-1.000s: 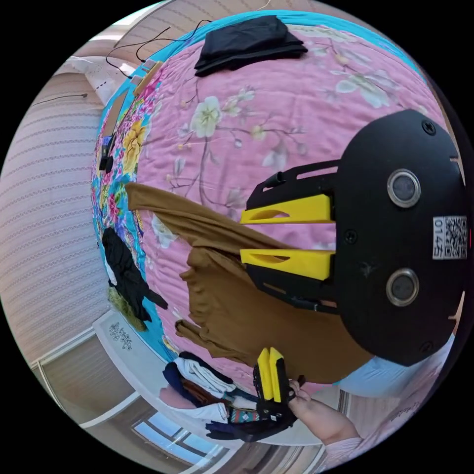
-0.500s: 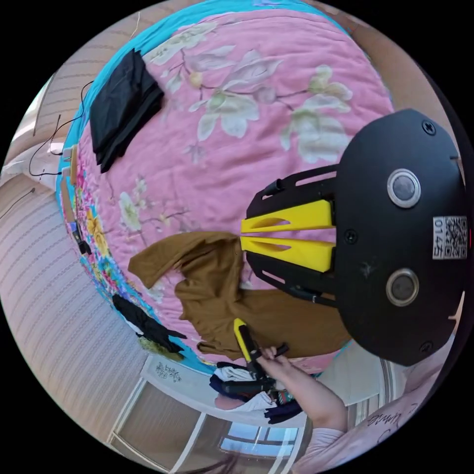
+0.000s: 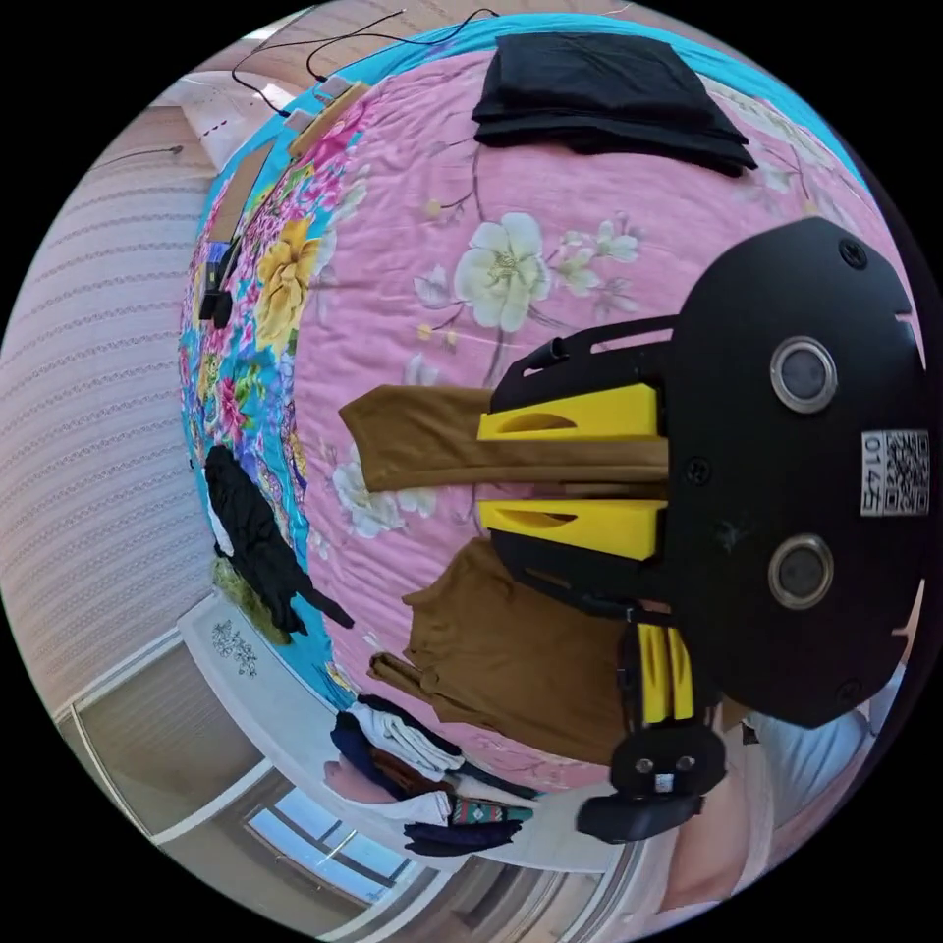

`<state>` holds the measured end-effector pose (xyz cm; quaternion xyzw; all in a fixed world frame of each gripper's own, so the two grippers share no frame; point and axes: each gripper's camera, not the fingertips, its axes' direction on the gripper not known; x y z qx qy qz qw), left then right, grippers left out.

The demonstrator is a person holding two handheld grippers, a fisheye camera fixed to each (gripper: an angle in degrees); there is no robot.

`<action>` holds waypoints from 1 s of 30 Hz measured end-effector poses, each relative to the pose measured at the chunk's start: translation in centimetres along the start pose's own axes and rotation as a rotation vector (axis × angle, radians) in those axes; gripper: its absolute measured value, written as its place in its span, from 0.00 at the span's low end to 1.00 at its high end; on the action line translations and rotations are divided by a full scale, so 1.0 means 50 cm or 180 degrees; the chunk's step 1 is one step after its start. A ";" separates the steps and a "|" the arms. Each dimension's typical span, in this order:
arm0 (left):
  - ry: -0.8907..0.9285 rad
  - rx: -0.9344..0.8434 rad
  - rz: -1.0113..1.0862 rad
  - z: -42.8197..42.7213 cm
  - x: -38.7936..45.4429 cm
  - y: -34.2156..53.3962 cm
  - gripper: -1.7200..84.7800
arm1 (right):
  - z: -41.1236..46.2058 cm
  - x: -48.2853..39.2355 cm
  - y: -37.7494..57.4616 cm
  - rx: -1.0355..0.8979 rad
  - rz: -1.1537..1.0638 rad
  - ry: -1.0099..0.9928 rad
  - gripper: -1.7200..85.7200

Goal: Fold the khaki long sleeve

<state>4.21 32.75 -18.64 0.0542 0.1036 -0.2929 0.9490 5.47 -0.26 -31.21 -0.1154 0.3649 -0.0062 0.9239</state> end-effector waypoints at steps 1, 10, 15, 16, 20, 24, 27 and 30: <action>0.0090 0.0072 -0.0037 0.008 -0.006 0.004 0.04 | 0.044 0.021 -0.007 -0.0347 0.0075 0.0005 0.07; 0.0353 0.0298 0.0140 0.005 0.012 -0.002 0.01 | -0.259 0.146 0.346 0.0920 0.1534 -0.0215 0.02; 0.0405 0.0610 0.0270 -0.032 0.043 -0.017 0.01 | -0.329 0.187 0.662 0.0639 0.2929 0.0004 0.02; 0.0409 0.0612 0.0385 -0.034 0.059 -0.026 0.01 | -0.334 0.189 0.713 0.0523 0.3154 0.0028 0.02; 0.0531 0.0537 0.0865 -0.014 0.138 -0.076 0.01 | -0.362 0.189 0.766 0.0568 0.3166 0.0224 0.03; 0.0659 0.0379 0.1207 0.035 0.231 -0.132 0.01 | -0.385 0.234 0.755 0.0721 0.3024 0.0451 0.07; 0.0694 0.0273 0.1576 0.080 0.326 -0.175 0.02 | -0.408 0.278 0.771 0.0952 0.3099 0.0359 0.08; 0.0905 -0.0042 0.1804 0.150 0.417 -0.207 0.04 | -0.419 0.289 0.736 0.0847 0.2618 0.0732 0.08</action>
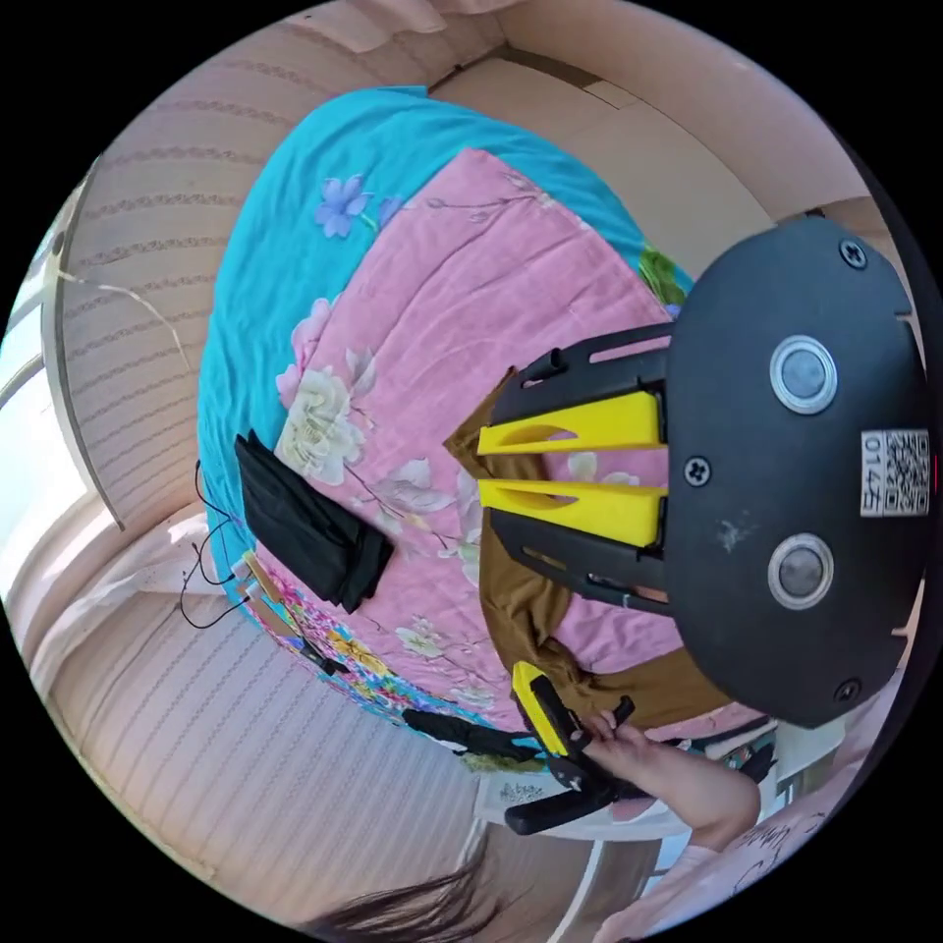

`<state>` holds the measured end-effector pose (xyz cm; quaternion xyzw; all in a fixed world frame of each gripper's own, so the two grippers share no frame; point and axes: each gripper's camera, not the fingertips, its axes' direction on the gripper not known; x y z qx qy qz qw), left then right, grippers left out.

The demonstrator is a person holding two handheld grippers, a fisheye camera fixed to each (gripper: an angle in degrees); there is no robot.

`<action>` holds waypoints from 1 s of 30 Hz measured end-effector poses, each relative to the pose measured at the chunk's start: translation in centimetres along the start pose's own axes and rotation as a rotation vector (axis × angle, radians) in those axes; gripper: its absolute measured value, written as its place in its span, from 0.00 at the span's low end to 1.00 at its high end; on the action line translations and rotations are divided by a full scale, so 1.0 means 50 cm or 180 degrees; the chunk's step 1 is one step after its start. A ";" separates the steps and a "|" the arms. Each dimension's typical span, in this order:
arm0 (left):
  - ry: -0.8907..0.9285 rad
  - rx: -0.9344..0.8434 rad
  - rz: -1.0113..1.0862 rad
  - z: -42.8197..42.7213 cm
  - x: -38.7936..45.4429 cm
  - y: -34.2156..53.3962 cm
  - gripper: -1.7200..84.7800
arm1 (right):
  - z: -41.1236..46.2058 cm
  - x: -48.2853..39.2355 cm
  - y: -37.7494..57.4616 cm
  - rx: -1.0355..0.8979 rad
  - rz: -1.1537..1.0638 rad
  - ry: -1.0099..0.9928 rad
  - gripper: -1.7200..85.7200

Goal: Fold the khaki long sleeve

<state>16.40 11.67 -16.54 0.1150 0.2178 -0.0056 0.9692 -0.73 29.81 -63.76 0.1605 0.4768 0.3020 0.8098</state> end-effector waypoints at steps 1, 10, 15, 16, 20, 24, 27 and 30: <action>0.0073 -0.0121 0.0066 0.036 0.017 -0.020 0.05 | 0.015 -0.011 -0.015 -0.0081 -0.0193 0.0077 0.09; -0.0051 -0.0498 0.0403 0.139 0.101 -0.059 0.02 | 0.050 0.051 0.014 -0.0398 -0.0371 -0.0205 0.03; 0.0266 -0.0531 0.0379 0.115 0.118 -0.053 0.02 | -0.049 0.100 0.124 -0.0480 -0.0289 -0.0402 0.02; 0.0278 -0.0555 0.0350 0.110 0.118 -0.052 0.02 | -0.053 0.119 0.153 -0.0662 -0.0249 -0.0374 0.02; 0.0017 -0.0476 0.0292 0.069 0.104 -0.062 0.05 | -0.056 0.177 0.191 -0.1107 0.0015 -0.0251 0.03; -0.0436 -0.0460 0.0185 0.068 0.074 -0.076 0.07 | -0.065 0.207 0.131 -0.0591 0.0046 -0.0296 0.07; -0.0869 -0.0594 0.0102 0.100 0.056 -0.088 0.10 | -0.020 0.218 0.085 -0.0489 0.0094 -0.0485 0.11; -0.0832 -0.0802 -0.0160 0.153 0.032 -0.082 0.10 | 0.031 0.216 0.079 -0.0720 0.0121 -0.0589 0.07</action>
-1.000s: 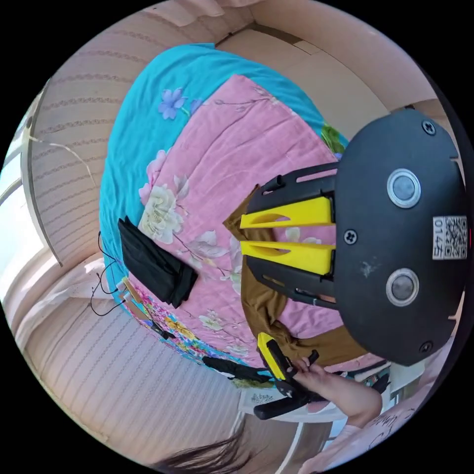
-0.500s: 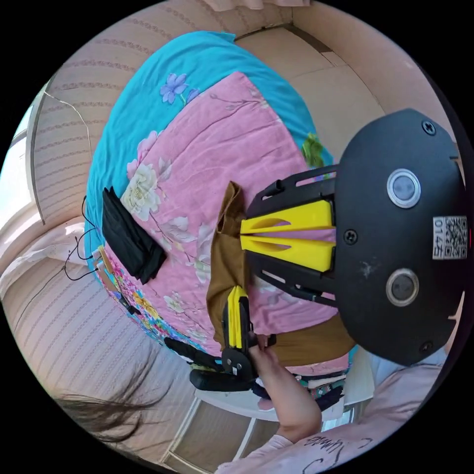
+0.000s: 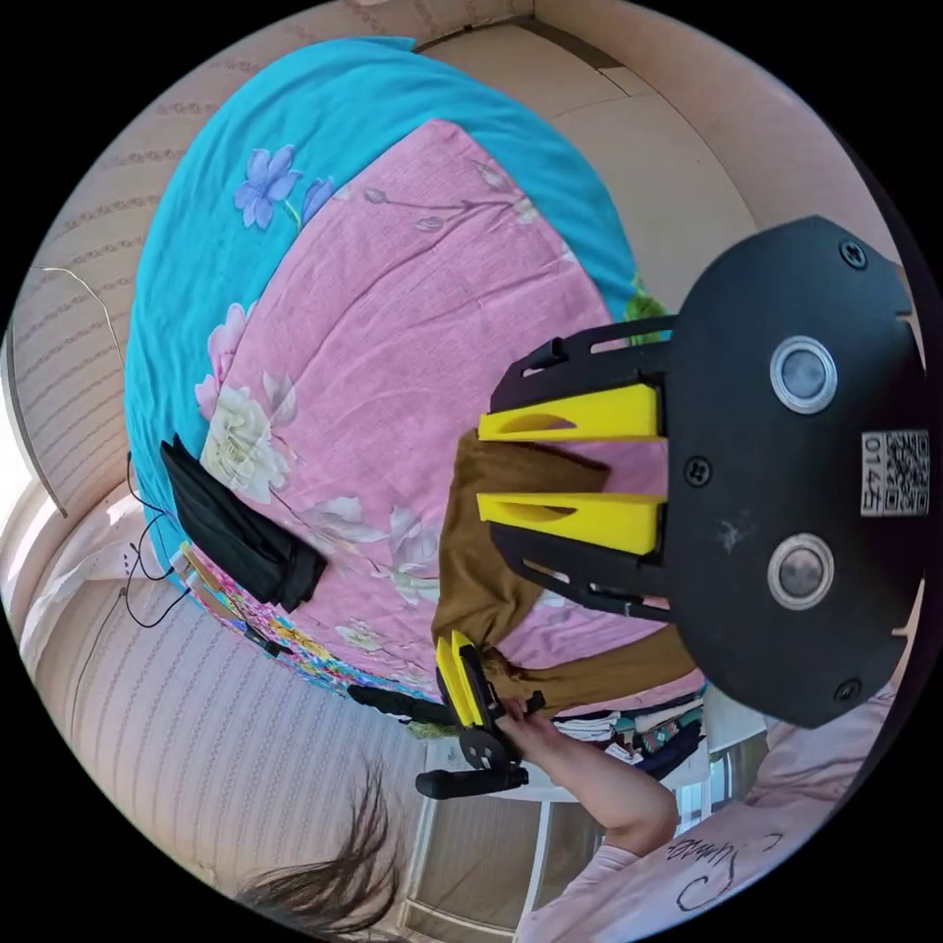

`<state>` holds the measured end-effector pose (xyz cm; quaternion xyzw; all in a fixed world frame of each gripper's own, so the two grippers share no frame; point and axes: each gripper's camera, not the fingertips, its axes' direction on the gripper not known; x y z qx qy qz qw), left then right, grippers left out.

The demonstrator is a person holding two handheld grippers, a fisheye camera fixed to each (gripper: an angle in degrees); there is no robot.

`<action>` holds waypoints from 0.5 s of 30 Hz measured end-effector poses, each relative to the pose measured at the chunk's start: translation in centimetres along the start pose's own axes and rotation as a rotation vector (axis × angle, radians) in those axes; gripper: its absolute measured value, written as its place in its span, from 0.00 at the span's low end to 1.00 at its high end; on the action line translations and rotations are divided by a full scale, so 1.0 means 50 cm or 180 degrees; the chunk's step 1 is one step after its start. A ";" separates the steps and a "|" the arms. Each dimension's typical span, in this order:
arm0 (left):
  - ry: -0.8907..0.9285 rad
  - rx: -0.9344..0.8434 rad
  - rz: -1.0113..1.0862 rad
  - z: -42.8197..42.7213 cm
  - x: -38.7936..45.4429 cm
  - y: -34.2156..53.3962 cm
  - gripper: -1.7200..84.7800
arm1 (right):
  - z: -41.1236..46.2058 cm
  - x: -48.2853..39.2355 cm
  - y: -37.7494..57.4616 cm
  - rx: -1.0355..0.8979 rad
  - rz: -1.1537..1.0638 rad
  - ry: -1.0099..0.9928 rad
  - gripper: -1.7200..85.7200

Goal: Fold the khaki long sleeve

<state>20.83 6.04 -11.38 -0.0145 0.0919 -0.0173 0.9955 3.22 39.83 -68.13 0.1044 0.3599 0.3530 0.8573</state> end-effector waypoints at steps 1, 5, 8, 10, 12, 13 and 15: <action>0.0074 0.0053 -0.0051 -0.002 -0.003 0.000 0.09 | -0.001 0.000 -0.001 0.0031 -0.0029 -0.0002 0.05; -0.0050 0.0377 -0.0237 -0.036 -0.003 -0.014 0.01 | -0.039 0.008 -0.019 0.0272 -0.0067 -0.0105 0.04; -0.0100 0.0536 -0.0293 -0.042 -0.009 -0.027 0.01 | -0.069 0.014 -0.056 0.0438 -0.0133 -0.0141 0.03; 0.0060 0.0466 -0.0374 -0.035 -0.023 -0.029 0.01 | -0.069 0.018 -0.094 0.0418 -0.0189 -0.0083 0.03; 0.0214 0.0517 -0.0479 -0.055 -0.041 -0.016 0.01 | -0.052 0.022 -0.120 0.0265 -0.0182 -0.0027 0.04; 0.0272 0.0612 -0.0521 -0.082 -0.050 0.004 0.02 | -0.044 0.022 -0.131 0.0235 -0.0191 -0.0024 0.04; 0.0256 0.0716 -0.0558 -0.125 -0.060 0.042 0.02 | -0.040 0.019 -0.139 0.0202 -0.0184 0.0020 0.05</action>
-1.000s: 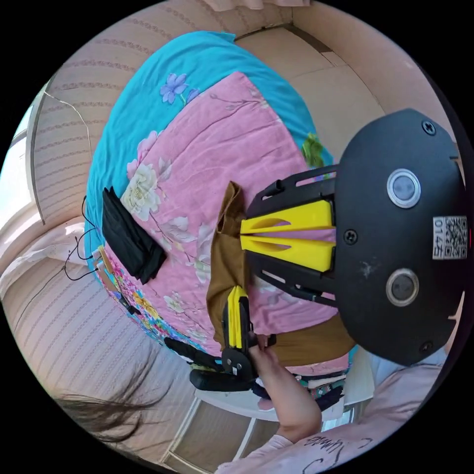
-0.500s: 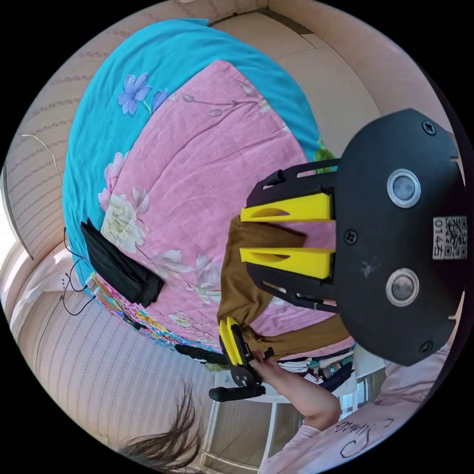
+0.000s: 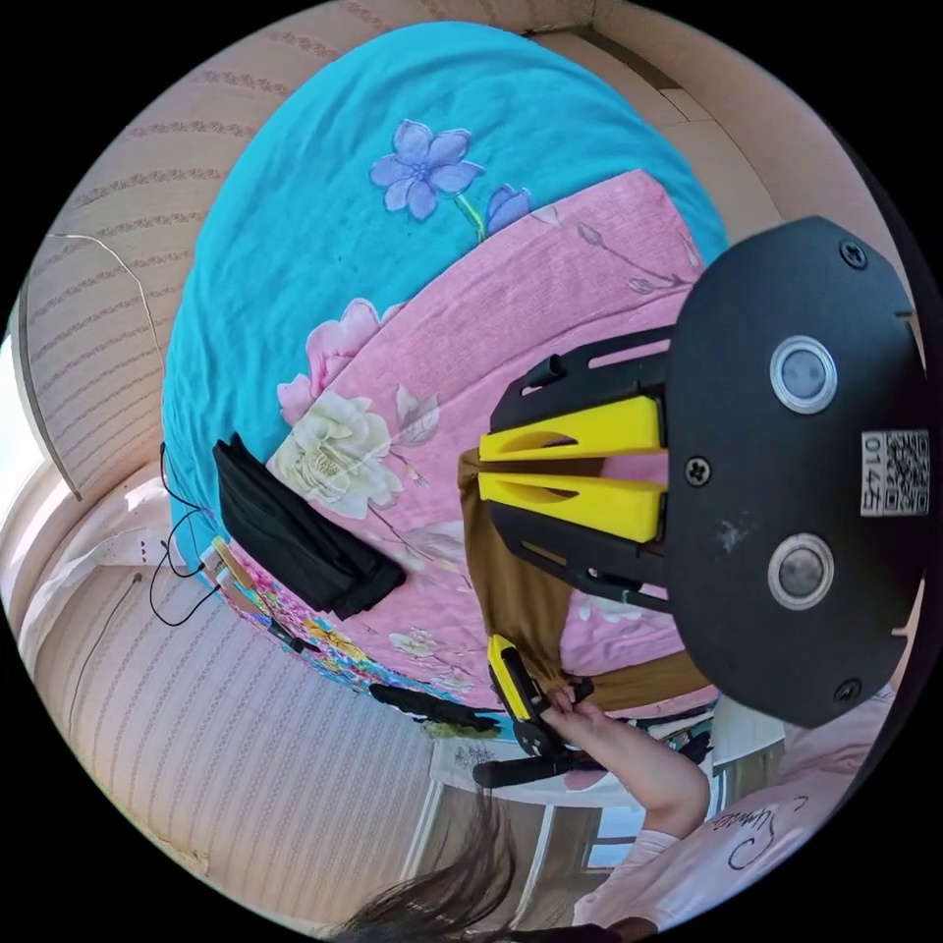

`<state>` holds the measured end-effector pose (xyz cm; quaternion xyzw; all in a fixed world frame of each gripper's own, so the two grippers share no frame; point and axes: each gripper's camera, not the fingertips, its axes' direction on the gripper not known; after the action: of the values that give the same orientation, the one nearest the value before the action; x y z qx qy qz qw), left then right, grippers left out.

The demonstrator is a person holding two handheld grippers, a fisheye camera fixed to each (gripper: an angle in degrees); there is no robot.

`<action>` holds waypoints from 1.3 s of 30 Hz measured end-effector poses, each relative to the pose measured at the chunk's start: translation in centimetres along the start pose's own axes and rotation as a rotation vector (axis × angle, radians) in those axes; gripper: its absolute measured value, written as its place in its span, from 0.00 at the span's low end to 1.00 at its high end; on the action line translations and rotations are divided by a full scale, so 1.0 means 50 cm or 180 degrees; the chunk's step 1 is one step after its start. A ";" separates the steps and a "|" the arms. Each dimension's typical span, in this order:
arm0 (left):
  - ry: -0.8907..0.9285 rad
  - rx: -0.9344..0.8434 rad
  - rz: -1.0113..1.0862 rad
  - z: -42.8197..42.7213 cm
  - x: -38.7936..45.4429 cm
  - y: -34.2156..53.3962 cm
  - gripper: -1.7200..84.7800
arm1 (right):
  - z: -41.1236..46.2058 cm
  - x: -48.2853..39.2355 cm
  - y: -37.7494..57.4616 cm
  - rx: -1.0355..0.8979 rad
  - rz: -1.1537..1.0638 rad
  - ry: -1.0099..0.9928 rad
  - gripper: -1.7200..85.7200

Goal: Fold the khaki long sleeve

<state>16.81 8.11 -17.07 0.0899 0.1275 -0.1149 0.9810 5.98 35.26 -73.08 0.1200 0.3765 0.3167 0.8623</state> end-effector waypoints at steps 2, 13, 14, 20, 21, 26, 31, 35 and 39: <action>-0.0105 -0.0006 0.0040 -0.056 -0.011 0.045 0.04 | -0.007 -0.005 0.002 0.0051 0.0042 0.0108 0.06; -0.0003 -0.0605 -0.0083 -0.062 -0.062 0.145 0.02 | 0.021 -0.042 0.065 -0.0311 0.0345 0.0057 0.05; -0.0011 -0.0561 -0.0014 -0.081 -0.059 0.149 0.02 | 0.021 -0.044 0.065 -0.0332 0.0360 0.0035 0.05; 0.0134 -0.0618 0.0071 -0.117 -0.072 0.190 0.01 | 0.007 -0.072 0.064 -0.0384 0.0388 0.0091 0.03; 0.0159 -0.0618 0.0042 -0.119 -0.077 0.193 0.01 | 0.013 -0.078 0.062 -0.0402 0.0407 0.0103 0.03; 0.0244 -0.0309 -0.0268 -0.219 -0.110 0.227 0.01 | 0.035 -0.128 0.054 -0.0411 0.0373 0.0188 0.03; 0.0299 0.0054 -0.0499 -0.349 -0.130 0.313 0.01 | 0.011 -0.210 0.057 -0.0276 0.0318 0.0558 0.04; 0.0143 0.0277 -0.0904 -0.457 -0.172 0.437 0.01 | 0.028 -0.321 0.042 -0.0349 -0.0006 0.0548 0.04; -0.0276 0.0516 -0.1465 -0.565 -0.236 0.589 0.01 | 0.127 -0.532 0.025 -0.0570 -0.0785 0.0276 0.04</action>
<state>6.55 44.50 -36.43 0.1319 0.0928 -0.3489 0.9232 -3.69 19.52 -52.90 -0.0182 0.3955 0.2456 0.8848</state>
